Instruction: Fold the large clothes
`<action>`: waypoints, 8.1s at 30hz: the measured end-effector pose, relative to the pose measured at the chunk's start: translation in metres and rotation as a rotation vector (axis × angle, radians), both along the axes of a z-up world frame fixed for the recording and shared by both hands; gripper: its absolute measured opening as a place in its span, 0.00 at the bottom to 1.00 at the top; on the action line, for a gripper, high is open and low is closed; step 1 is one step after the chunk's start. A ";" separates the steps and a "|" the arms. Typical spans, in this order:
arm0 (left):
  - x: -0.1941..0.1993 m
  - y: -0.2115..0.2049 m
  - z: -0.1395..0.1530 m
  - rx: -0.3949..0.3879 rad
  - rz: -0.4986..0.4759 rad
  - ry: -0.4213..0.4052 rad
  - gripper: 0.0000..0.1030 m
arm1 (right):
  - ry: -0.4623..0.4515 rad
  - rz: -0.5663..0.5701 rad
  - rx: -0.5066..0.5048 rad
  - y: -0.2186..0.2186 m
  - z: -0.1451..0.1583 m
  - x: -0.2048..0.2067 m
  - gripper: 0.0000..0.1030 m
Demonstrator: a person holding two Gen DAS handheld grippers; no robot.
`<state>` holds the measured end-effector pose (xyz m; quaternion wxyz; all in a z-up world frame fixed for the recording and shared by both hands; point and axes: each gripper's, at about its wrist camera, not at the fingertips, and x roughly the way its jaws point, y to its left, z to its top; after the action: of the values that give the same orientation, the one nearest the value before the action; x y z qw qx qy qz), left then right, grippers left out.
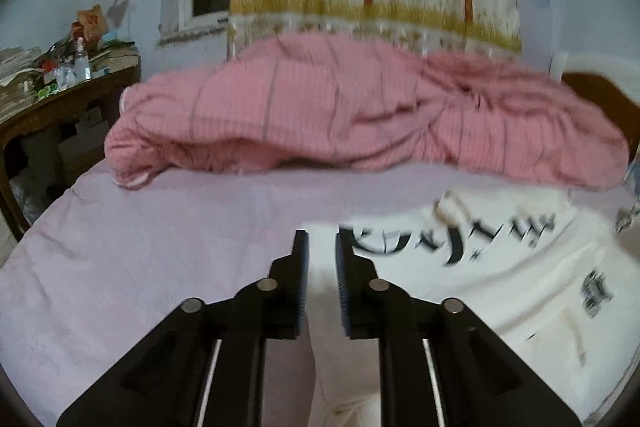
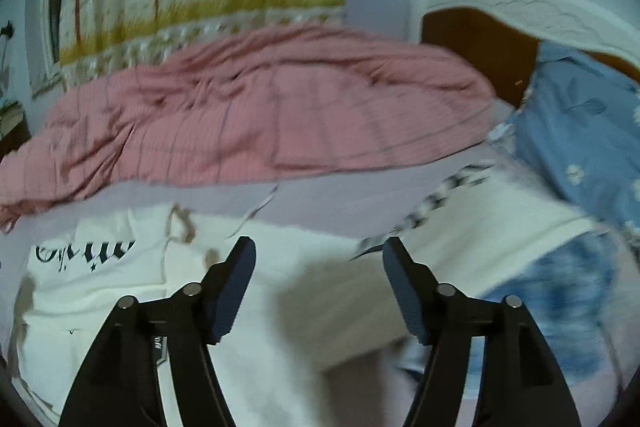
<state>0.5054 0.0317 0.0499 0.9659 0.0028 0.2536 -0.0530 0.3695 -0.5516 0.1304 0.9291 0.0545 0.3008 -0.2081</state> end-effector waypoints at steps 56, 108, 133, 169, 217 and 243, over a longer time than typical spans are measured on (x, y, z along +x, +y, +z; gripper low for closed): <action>-0.004 -0.009 -0.009 -0.042 0.031 -0.052 0.96 | -0.271 -0.044 -0.134 -0.038 0.113 0.007 0.05; -0.064 -0.238 0.032 0.270 -0.383 -0.060 0.96 | 0.112 -0.065 0.354 0.049 -0.137 0.054 0.09; -0.006 -0.335 -0.072 0.507 -0.301 -0.062 0.95 | 0.297 0.080 0.253 0.055 -0.143 0.061 0.09; 0.029 -0.222 -0.022 0.322 -0.165 -0.007 0.18 | 0.428 0.178 0.136 0.097 -0.179 0.089 0.17; 0.042 -0.135 -0.095 0.103 -0.100 0.333 0.19 | 0.406 0.099 0.096 0.100 -0.186 0.098 0.30; -0.291 -0.036 0.158 0.011 -0.085 -0.489 0.75 | -0.469 0.416 -0.211 0.254 0.072 -0.197 0.87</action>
<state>0.2148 -0.0046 0.2082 0.9954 0.0315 0.0121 -0.0899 0.1726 -0.2973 0.2023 0.9961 -0.0581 0.0604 -0.0258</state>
